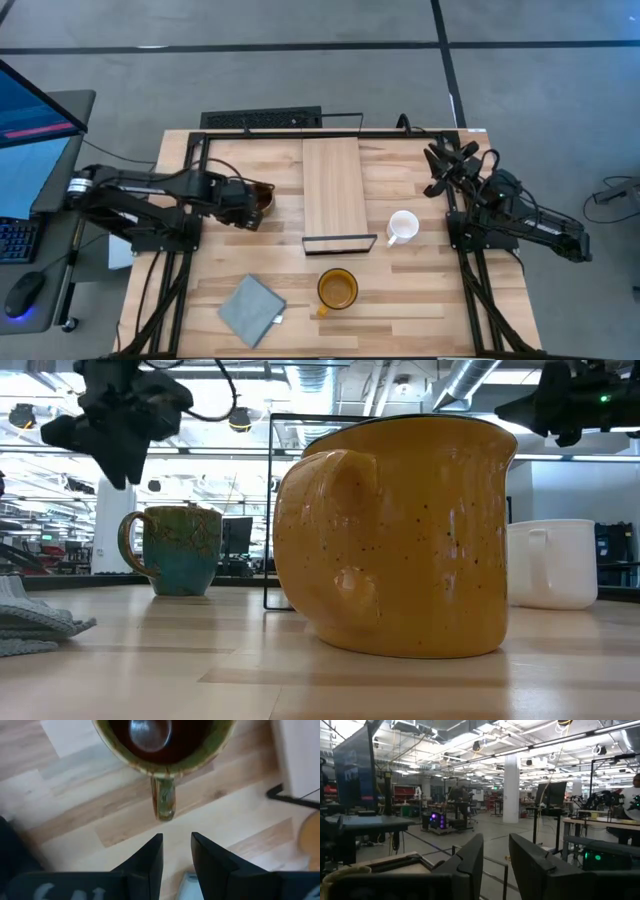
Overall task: Stack small to large cups/mugs on shelf
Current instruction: Put the mug on the shelf
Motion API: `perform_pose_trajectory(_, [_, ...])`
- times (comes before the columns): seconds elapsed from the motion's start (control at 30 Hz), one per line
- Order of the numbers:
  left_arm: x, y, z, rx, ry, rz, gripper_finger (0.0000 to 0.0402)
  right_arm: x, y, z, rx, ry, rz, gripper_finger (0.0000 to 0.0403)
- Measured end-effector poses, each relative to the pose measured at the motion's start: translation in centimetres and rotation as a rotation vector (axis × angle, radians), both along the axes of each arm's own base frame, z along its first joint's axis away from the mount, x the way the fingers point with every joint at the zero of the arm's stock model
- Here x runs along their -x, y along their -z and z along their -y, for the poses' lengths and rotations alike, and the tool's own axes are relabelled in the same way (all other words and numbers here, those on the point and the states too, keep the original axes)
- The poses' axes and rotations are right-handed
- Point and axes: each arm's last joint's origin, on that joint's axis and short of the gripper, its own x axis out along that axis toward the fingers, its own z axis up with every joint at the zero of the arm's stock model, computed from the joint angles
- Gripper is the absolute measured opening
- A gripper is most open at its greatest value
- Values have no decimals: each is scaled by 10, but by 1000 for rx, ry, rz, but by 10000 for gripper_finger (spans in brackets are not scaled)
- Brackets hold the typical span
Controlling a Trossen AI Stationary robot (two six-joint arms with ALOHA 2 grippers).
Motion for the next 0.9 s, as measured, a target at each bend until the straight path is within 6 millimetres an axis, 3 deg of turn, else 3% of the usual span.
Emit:
perform_pose_trajectory(0.4, [-15, 18, 0, 20, -2, -102, 114, -1, 4, 0, -16, 0, -42, 118])
perform_pose_trajectory(0.63, [-17, 18, 0, 10, -7, -79, 167, -1, 5, 0, -20, -1, -52, 118])
perform_pose_trajectory(0.9, [-28, 15, -1, -2, 28, 36, 176, -2, 7, 1, -28, -1, -73, 118])
